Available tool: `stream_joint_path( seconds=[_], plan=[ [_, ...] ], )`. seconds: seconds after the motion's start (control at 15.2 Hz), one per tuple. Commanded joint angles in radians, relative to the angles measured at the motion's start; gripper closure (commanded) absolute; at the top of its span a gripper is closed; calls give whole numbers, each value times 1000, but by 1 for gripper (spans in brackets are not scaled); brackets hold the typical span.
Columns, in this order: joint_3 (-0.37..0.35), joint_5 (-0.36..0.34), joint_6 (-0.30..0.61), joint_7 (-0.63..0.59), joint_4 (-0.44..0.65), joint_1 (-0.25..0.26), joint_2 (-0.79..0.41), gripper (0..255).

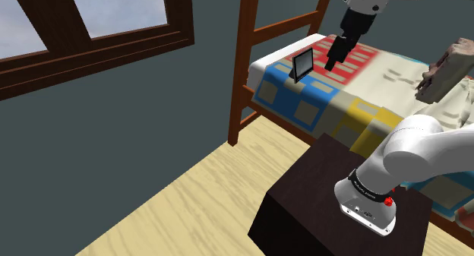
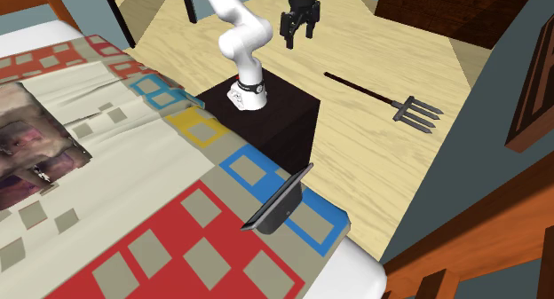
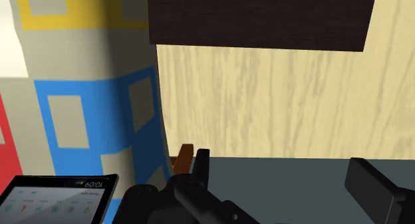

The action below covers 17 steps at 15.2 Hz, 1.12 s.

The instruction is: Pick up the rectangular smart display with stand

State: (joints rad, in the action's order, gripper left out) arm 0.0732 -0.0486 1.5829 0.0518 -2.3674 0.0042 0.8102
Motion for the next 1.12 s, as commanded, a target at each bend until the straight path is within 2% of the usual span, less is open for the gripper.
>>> stream_joint_path(
  seconds=[0.0,0.53,1.06],
  plan=[
    [0,0,0,0,0,0,0,0],
    [-65,-20,96,-294,194,-91,-369,0],
    [-65,-68,86,-566,466,-163,-719,0]
  ],
)
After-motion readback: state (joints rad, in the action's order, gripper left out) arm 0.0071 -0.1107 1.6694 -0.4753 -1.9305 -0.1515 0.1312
